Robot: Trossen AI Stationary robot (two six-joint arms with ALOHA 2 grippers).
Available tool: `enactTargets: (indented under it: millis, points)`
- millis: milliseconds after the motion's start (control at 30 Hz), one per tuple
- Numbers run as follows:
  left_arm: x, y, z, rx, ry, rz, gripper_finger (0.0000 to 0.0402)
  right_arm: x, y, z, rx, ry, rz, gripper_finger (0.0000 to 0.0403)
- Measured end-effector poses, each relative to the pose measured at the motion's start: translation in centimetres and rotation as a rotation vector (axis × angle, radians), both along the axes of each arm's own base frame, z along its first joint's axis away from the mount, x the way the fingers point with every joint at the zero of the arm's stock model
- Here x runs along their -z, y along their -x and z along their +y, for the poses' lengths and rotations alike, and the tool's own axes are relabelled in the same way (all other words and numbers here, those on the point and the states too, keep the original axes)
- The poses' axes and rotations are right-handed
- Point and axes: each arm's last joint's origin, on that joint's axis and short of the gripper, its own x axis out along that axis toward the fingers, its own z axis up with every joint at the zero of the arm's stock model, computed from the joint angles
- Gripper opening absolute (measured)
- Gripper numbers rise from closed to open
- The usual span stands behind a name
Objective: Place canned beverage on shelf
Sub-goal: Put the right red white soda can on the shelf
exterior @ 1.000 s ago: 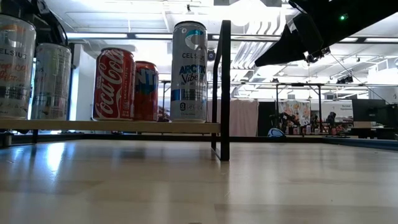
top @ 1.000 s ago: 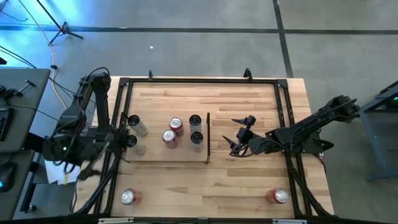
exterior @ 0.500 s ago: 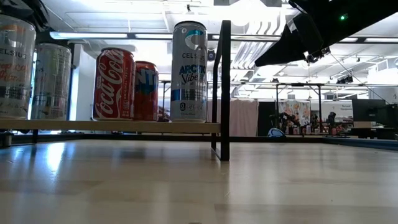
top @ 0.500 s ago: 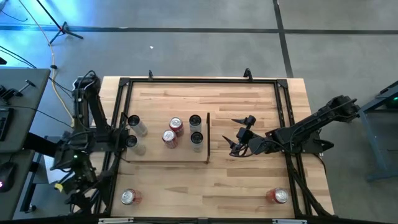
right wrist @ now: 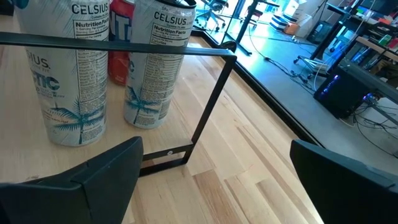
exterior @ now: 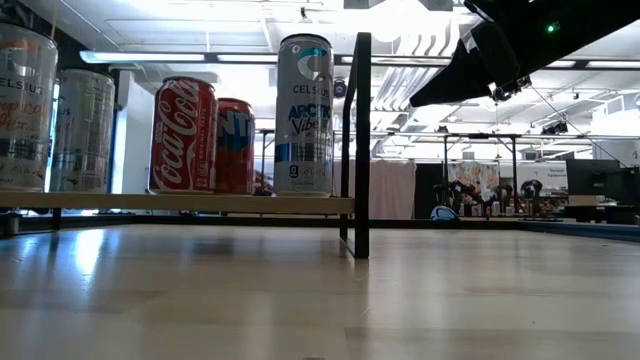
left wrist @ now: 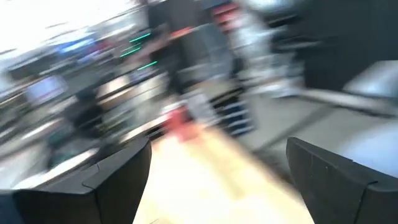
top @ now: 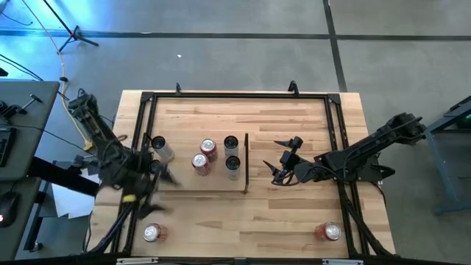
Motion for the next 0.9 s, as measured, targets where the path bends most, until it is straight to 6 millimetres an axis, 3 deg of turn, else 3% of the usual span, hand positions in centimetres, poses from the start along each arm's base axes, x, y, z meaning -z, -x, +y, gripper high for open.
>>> enactTargets:
  millis: [200, 333, 467, 667, 900]
  points:
    - [0.2, 0.3, 5.2, -0.467, 0.044, 0.079, 0.0346, 0.0, 0.0, 0.0, 0.0, 0.0, 0.0, 0.0393]
    - [0.6, 2.3, 7.8, -0.517, 0.087, 0.133, 0.0346, 0.0, 0.0, 0.0, 0.0, 0.0, 0.0, 0.0393]
    - [-0.2, 4.4, 9.9, -0.495, 0.223, 0.079, 0.0346, 0.0, 0.0, 0.0, 0.0, 0.0, 0.0, 0.0393]
    - [-1.2, 5.9, 11.1, -0.429, 0.328, -0.01, 0.0346, 0.0, 0.0, 0.0, 0.0, 0.0, 0.0, 0.0393]
    - [-1.4, 5.0, 10.6, -0.529, 0.314, -0.023, 0.0346, 0.0, 0.0, 0.0, 0.0, 0.0, 0.0, 0.0393]
